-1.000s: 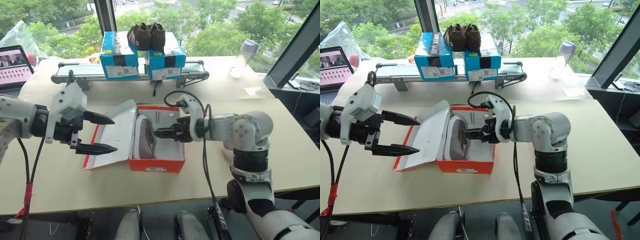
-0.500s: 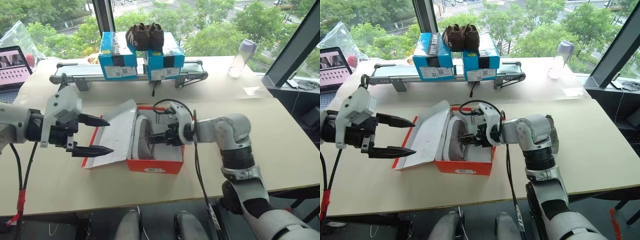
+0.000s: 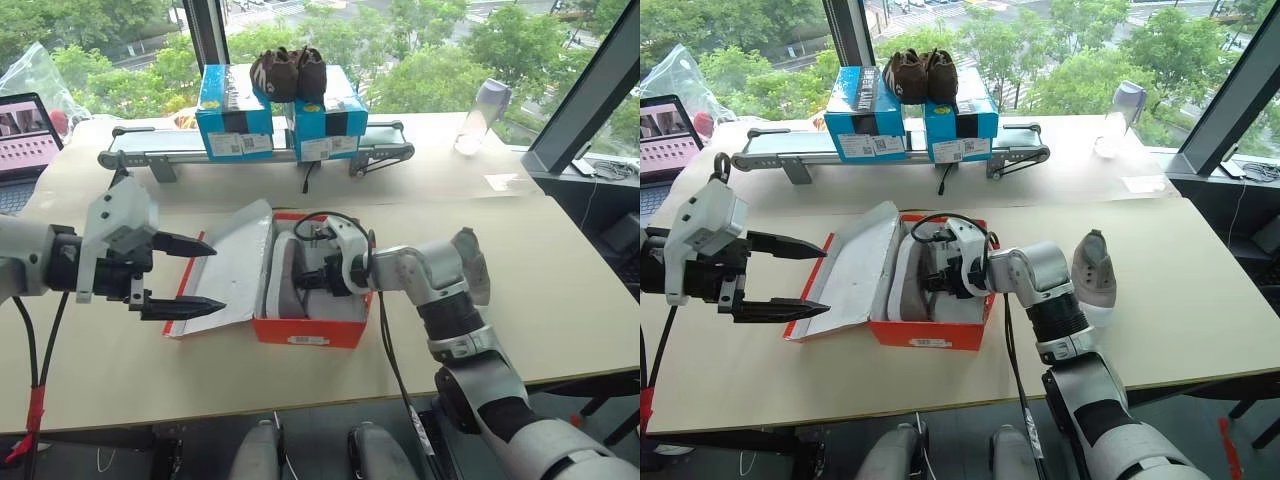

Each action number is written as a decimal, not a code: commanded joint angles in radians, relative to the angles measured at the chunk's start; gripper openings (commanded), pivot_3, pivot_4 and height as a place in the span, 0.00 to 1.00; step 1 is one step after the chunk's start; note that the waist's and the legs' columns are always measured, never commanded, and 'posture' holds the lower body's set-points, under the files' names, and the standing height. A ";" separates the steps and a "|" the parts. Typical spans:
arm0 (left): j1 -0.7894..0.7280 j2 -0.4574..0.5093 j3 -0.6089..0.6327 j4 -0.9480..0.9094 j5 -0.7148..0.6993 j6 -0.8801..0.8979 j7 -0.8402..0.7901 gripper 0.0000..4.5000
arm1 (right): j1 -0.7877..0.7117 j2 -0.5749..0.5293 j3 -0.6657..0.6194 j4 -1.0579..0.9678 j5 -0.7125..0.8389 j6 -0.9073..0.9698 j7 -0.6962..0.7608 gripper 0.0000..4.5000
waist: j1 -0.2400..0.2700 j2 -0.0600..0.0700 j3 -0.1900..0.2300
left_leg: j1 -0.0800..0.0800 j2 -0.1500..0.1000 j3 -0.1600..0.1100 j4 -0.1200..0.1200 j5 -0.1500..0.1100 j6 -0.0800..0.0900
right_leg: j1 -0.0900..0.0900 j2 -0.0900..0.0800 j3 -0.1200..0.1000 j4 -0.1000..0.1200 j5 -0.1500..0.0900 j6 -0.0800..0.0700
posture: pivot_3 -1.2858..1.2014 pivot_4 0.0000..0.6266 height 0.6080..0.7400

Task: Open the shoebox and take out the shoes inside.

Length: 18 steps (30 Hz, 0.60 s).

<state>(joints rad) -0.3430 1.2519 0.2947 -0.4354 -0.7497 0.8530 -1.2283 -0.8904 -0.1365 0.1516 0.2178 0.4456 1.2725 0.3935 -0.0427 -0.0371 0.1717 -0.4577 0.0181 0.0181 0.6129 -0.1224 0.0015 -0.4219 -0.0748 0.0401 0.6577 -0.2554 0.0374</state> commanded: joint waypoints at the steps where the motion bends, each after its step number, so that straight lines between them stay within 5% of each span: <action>1: -0.014 0.017 0.026 -0.010 -0.009 -0.010 0.003 1.00 | -0.020 0.007 -0.034 -0.038 0.004 0.000 0.001 0.23 | 0.000 0.000 0.000 | 0.000 0.000 0.000 0.000 0.000 0.000 | 0.000 0.000 0.000 0.000 0.000 0.000 | 0.52 0.24 1.00; 4: -0.024 0.015 0.015 -0.005 -0.007 -0.015 0.003 1.00 | -0.035 0.014 -0.059 -0.066 0.015 0.011 -0.004 0.00 | 0.001 0.000 0.000 | 0.000 0.000 0.000 0.000 0.000 0.000 | 0.000 0.000 0.000 0.000 0.000 0.000 | 0.52 0.24 1.00; 18: -0.071 0.004 -0.039 0.016 0.005 -0.039 -0.004 1.00 | -0.200 0.079 -0.403 -0.187 0.154 0.244 -0.055 0.00 | 0.000 0.000 0.000 | -0.001 0.000 0.000 -0.002 0.000 0.000 | -0.001 0.000 0.000 0.000 0.000 0.000 | 0.52 0.24 1.00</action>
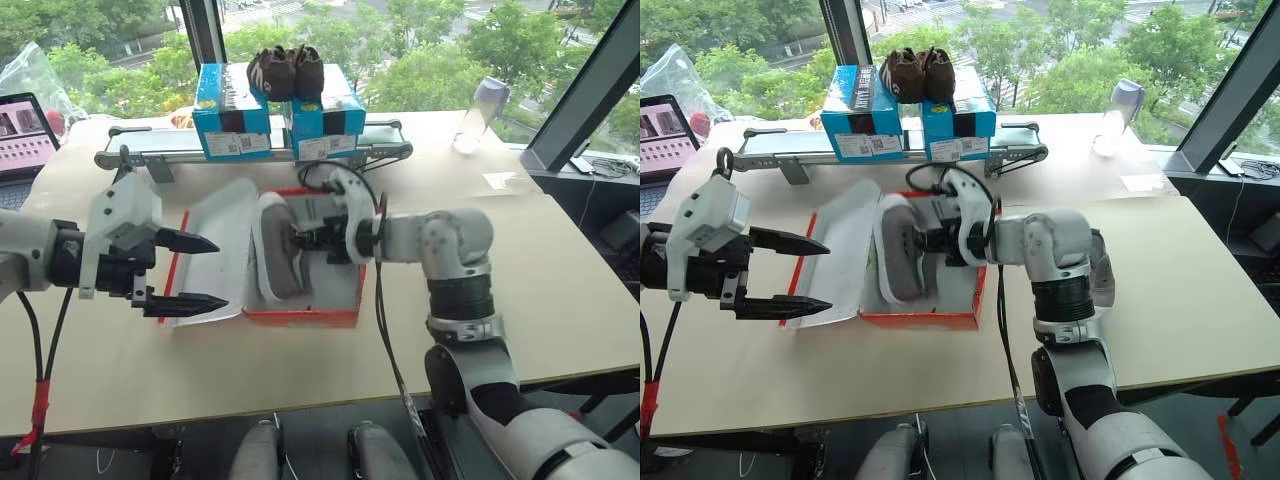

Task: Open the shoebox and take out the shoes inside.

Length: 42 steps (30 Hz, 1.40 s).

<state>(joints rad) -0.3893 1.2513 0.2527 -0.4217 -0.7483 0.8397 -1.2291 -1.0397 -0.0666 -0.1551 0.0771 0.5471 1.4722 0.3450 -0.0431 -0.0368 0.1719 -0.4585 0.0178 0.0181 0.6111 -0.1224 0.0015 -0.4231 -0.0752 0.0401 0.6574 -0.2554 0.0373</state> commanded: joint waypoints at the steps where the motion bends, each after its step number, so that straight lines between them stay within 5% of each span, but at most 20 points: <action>1: -0.028 0.004 -0.002 0.004 0.004 -0.030 -0.005 1.00 | -0.067 0.021 -0.140 -0.041 0.068 0.062 -0.010 0.00 | 0.001 0.000 0.000 | 0.000 0.000 0.000 0.000 0.000 0.000 | 0.000 0.000 0.000 0.000 0.000 0.000 | 0.52 0.24 1.00; 13: -0.058 0.000 -0.041 0.025 0.008 -0.055 -0.013 1.00 | -0.149 0.043 -0.337 -0.024 0.124 0.137 -0.030 0.00 | 0.000 0.000 0.000 | 0.000 0.000 0.000 -0.001 0.000 0.000 | 0.000 0.000 0.000 0.000 0.000 0.000 | 0.52 0.24 1.00; 21: -0.086 -0.013 -0.078 0.033 0.012 -0.059 -0.017 1.00 | -0.230 -0.301 -0.325 -0.005 0.115 0.140 0.017 0.00 | 0.013 0.000 0.000 | -0.001 -0.001 0.000 -0.001 0.000 0.000 | 0.000 -0.002 -0.001 -0.002 0.000 0.000 | 0.52 0.24 1.00; 30: -0.160 -0.057 -0.156 0.057 0.038 -0.061 -0.029 1.00 | -0.118 -0.682 -0.192 0.010 0.117 0.094 0.172 0.00 | 0.000 0.000 0.001 | -0.001 -0.001 0.003 -0.004 -0.002 0.002 | 0.001 -0.001 0.001 -0.008 0.000 0.000 | 0.52 0.24 1.00; 42: -0.198 -0.075 -0.184 0.061 0.050 -0.045 -0.041 1.00 | 0.234 -0.780 -0.019 -0.030 0.085 -0.020 0.281 0.00 | -0.001 0.002 0.002 | -0.002 -0.001 0.004 -0.002 -0.002 0.003 | 0.001 -0.001 0.003 -0.008 0.001 0.002 | 0.52 0.24 1.00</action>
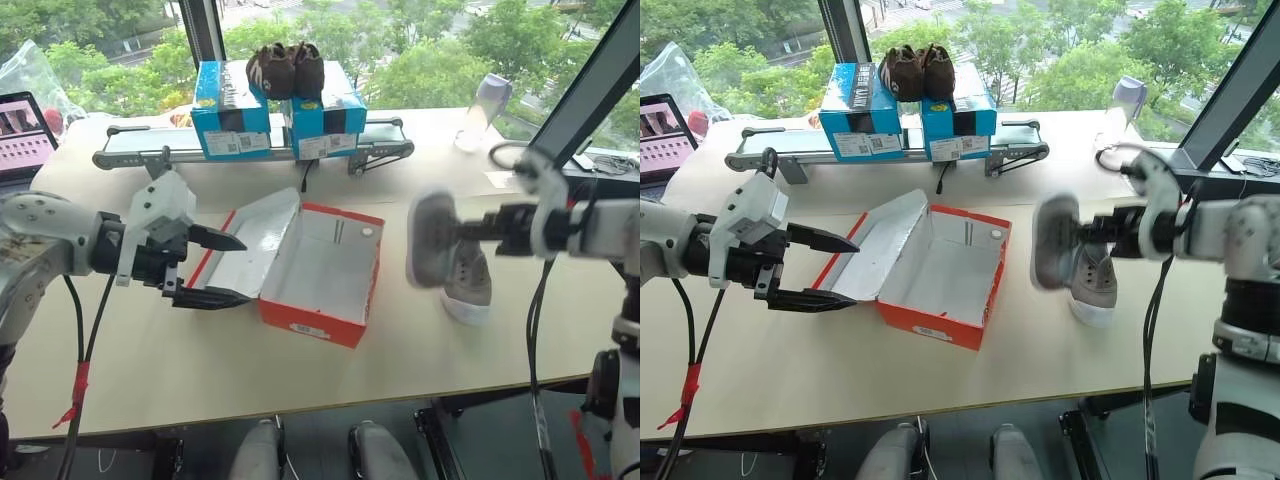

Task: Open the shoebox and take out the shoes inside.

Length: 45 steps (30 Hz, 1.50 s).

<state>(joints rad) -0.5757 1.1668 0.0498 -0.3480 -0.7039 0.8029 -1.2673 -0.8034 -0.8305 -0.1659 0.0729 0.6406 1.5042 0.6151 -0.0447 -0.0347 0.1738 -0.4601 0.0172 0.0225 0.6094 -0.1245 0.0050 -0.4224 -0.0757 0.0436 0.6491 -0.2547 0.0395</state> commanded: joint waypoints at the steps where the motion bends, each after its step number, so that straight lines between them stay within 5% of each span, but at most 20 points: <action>1: -0.011 0.011 0.021 -0.014 0.004 -0.005 -0.001 1.00 | 0.018 -0.014 0.019 -0.038 -0.012 -0.062 0.017 0.00 | 0.001 0.000 0.000 | 0.000 0.000 0.000 0.000 0.000 0.000 | 0.000 0.000 0.000 0.000 0.000 0.000 | 0.52 0.24 1.00; 8: 0.000 0.018 0.037 -0.033 -0.009 0.014 0.008 1.00 | 0.084 -0.019 0.158 -0.006 -0.103 -0.172 0.023 0.00 | 0.005 0.000 0.000 | 0.000 0.000 0.000 0.001 0.000 0.000 | 0.001 0.000 0.000 0.000 0.000 0.001 | 0.52 0.24 1.00; 9: 0.002 0.018 0.039 -0.035 -0.011 0.017 0.010 1.00 | 0.086 -0.022 0.171 0.006 -0.118 -0.187 0.023 0.15 | 0.005 0.000 0.000 | 0.000 0.000 0.000 0.001 0.000 0.000 | 0.001 0.000 0.000 0.000 0.000 0.001 | 0.52 0.24 1.00; 21: 0.087 0.017 0.128 -0.057 -0.076 0.076 0.032 1.00 | -0.116 -0.037 -0.027 0.002 -0.025 -0.069 0.043 0.99 | 0.005 0.000 0.000 | 0.000 0.000 0.000 0.002 0.000 0.000 | 0.001 0.000 0.000 0.000 0.001 0.001 | 0.52 0.24 1.00; 26: 0.154 -0.054 0.225 -0.050 -0.160 0.102 0.089 1.00 | -0.126 -0.005 -0.128 -0.042 -0.003 -0.128 0.022 0.99 | 0.011 0.000 0.000 | 0.000 0.000 0.000 0.002 0.000 0.000 | 0.002 0.000 -0.001 -0.001 0.001 0.001 | 0.52 0.24 1.00; 29: 0.278 -0.184 0.390 -0.021 -0.183 0.060 0.185 1.00 | 0.089 0.100 -0.239 -0.261 -0.072 -0.498 0.010 0.99 | 0.018 -0.002 -0.003 | 0.000 0.001 -0.001 0.002 0.000 0.000 | 0.002 0.000 -0.001 -0.001 0.001 0.002 | 0.52 0.24 1.00; 34: 0.463 -0.442 0.580 -0.023 -0.145 -0.014 0.465 1.00 | 0.318 0.278 -0.433 -0.326 0.103 -0.459 -0.058 0.99 | 0.026 -0.002 -0.003 | 0.000 0.001 0.000 0.004 -0.002 0.002 | 0.003 -0.002 0.000 0.000 0.002 0.003 | 0.52 0.24 1.00; 41: 0.616 -0.692 0.470 -0.139 0.044 -0.226 0.689 1.00 | 0.606 0.458 -0.428 -0.455 -0.169 -0.964 -0.211 0.99 | 0.041 0.000 -0.004 | 0.003 0.002 0.001 0.008 -0.001 0.003 | 0.009 -0.002 0.000 -0.002 0.008 0.005 | 0.52 0.24 1.00; 45: 0.713 -0.851 0.471 -0.149 0.129 -0.347 0.827 1.00 | 0.779 0.572 -0.362 -0.570 -0.223 -1.074 -0.275 0.99 | 0.032 0.000 -0.006 | 0.010 0.005 0.003 0.007 -0.005 -0.003 | 0.016 -0.003 0.000 -0.006 0.009 0.003 | 0.52 0.24 1.00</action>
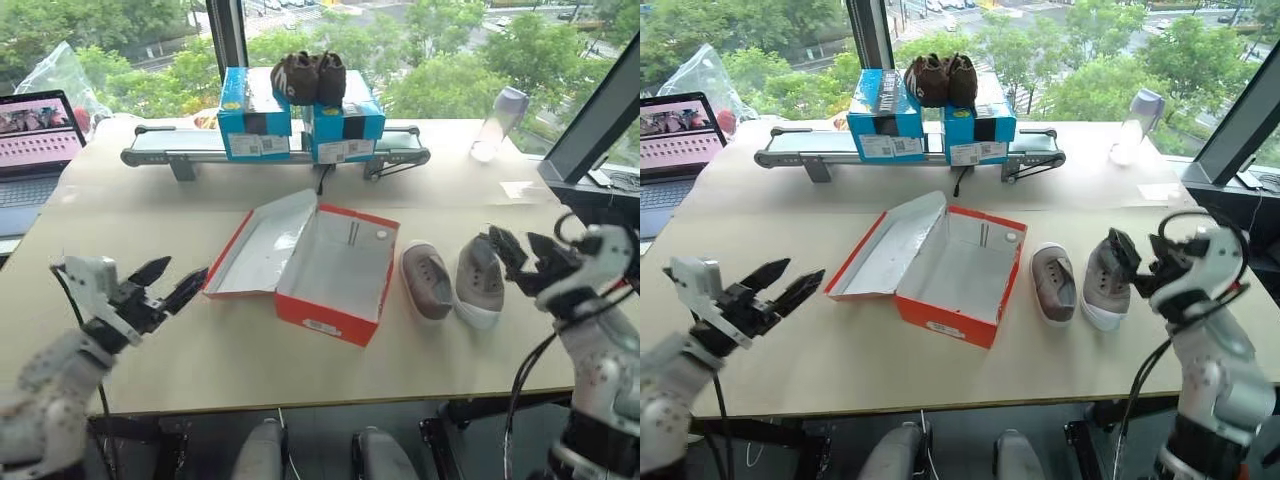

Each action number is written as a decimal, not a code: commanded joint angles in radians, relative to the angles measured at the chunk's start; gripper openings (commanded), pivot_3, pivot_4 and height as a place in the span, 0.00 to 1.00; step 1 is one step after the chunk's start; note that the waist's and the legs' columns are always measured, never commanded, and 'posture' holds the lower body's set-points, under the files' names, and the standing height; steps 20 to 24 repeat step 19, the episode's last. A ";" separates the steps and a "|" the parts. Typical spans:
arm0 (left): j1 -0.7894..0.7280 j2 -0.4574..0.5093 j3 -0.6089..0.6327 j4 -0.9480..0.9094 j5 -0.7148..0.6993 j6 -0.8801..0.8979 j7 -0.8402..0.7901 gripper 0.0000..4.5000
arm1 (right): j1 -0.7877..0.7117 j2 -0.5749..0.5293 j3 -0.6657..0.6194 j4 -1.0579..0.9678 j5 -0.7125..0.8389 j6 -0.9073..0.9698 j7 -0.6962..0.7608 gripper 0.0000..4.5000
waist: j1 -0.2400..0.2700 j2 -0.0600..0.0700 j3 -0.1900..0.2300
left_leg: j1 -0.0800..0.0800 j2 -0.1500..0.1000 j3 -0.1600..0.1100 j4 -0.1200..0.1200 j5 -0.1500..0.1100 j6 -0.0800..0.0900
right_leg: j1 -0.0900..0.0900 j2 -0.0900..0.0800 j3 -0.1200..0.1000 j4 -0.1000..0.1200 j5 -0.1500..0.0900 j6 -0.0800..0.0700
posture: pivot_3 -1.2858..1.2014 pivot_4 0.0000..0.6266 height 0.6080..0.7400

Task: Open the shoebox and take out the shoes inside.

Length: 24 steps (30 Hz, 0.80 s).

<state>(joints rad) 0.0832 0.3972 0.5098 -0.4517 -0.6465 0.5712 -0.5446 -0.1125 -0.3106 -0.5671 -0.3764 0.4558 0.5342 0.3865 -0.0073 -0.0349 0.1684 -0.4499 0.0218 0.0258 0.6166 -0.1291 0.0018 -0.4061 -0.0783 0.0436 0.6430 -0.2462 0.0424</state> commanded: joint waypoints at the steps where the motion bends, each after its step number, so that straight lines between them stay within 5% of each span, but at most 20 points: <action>1: 0.106 -0.136 -0.005 -0.050 0.123 -0.159 0.151 1.00 | 0.155 0.091 0.078 -0.167 -0.054 -0.123 -0.057 0.99 | -0.007 0.002 -0.002 | 0.001 0.002 0.001 0.000 0.000 -0.001 | 0.001 0.001 0.000 -0.001 -0.001 -0.004 | 0.52 0.24 1.00; 9: 0.316 -0.322 -0.190 -0.106 0.343 -0.322 0.303 1.00 | 0.378 0.210 0.268 -0.260 -0.148 -0.201 -0.130 0.99 | -0.020 0.003 -0.010 | 0.009 0.011 0.007 -0.005 -0.003 -0.004 | 0.001 0.001 0.004 -0.002 -0.006 -0.004 | 0.52 0.24 1.00; 18: 0.226 -0.320 -0.324 -0.005 0.500 -0.415 0.372 1.00 | 0.357 0.241 0.362 -0.141 -0.254 -0.257 -0.220 0.99 | -0.032 0.008 -0.016 | 0.003 0.022 0.011 -0.008 -0.004 -0.005 | -0.004 0.000 -0.004 -0.018 -0.005 -0.006 | 0.52 0.24 1.00; 24: 0.229 -0.316 -0.336 -0.001 0.481 -0.403 0.352 1.00 | 0.361 0.248 0.376 -0.143 -0.261 -0.258 -0.229 0.99 | -0.032 0.008 -0.016 | 0.003 0.022 0.012 -0.009 -0.004 -0.005 | -0.005 0.000 -0.004 -0.017 -0.005 -0.007 | 0.52 0.24 1.00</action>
